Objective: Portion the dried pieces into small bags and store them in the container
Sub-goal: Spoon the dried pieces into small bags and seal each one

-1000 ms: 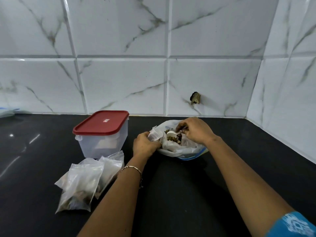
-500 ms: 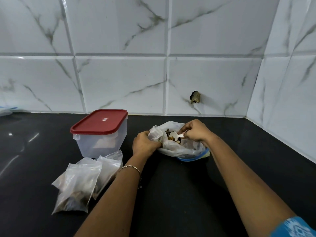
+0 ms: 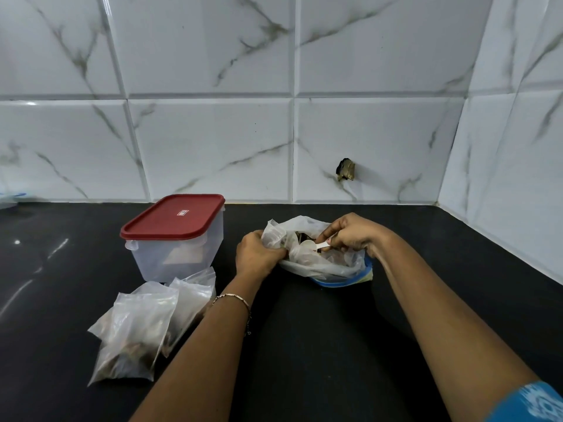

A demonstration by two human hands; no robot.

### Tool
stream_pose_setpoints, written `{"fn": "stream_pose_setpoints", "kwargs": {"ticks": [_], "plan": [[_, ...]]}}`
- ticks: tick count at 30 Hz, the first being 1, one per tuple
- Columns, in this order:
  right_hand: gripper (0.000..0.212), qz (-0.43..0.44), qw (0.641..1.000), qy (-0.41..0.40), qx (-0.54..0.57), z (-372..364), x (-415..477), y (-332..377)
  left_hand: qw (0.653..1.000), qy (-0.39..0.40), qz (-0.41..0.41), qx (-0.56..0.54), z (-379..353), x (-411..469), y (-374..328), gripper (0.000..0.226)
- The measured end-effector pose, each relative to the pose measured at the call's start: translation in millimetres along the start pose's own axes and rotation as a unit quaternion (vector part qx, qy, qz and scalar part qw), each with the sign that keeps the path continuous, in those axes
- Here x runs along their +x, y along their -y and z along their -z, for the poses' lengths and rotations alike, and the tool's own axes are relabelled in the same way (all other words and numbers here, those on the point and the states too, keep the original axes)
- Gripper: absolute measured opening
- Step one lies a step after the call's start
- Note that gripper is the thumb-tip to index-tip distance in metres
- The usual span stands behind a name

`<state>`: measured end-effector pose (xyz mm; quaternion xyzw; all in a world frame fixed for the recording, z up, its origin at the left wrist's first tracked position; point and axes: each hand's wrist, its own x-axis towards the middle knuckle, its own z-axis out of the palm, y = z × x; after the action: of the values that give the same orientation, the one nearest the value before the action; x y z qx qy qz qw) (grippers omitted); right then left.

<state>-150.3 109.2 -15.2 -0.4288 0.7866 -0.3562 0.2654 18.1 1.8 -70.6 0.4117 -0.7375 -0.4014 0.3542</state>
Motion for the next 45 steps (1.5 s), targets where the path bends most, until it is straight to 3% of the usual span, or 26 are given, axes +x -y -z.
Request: {"fn": "stream_pose_setpoints", "kwargs": {"ticks": [7, 14, 18, 26, 41, 45], "plan": [[0.028, 0.020, 0.999, 0.019, -0.044, -0.7, -2.4, 1.7, 0.995, -0.014, 0.014, -0.096, -1.5, 0.6, -1.2, 0.032], [0.012, 0.041, 0.984, 0.075, -0.159, 9.9, -3.0, 3.0, 0.995, -0.030, 0.022, -0.089, -2.8, 1.6, -0.7, 0.036], [0.014, 0.072, 0.986, 0.032, -0.144, 1.8, -11.4, -0.5, 0.999, -0.019, 0.013, -0.032, -1.2, -4.2, -2.6, 0.026], [0.018, 0.099, 0.968, -0.086, -0.214, -24.7, -30.0, -15.5, 0.991, 0.039, 0.032, -0.127, 3.0, -13.5, -2.3, 0.041], [0.014, 0.076, 0.968, -0.223, -0.087, -59.6, -33.6, -28.3, 0.981, 0.100, -0.015, -0.166, 5.0, -19.6, -3.3, 0.048], [0.011, 0.040, 0.966, -0.253, -0.040, -66.5, -29.6, -25.4, 0.982, 0.081, -0.015, -0.170, 5.0, -20.5, -3.9, 0.045]]}}
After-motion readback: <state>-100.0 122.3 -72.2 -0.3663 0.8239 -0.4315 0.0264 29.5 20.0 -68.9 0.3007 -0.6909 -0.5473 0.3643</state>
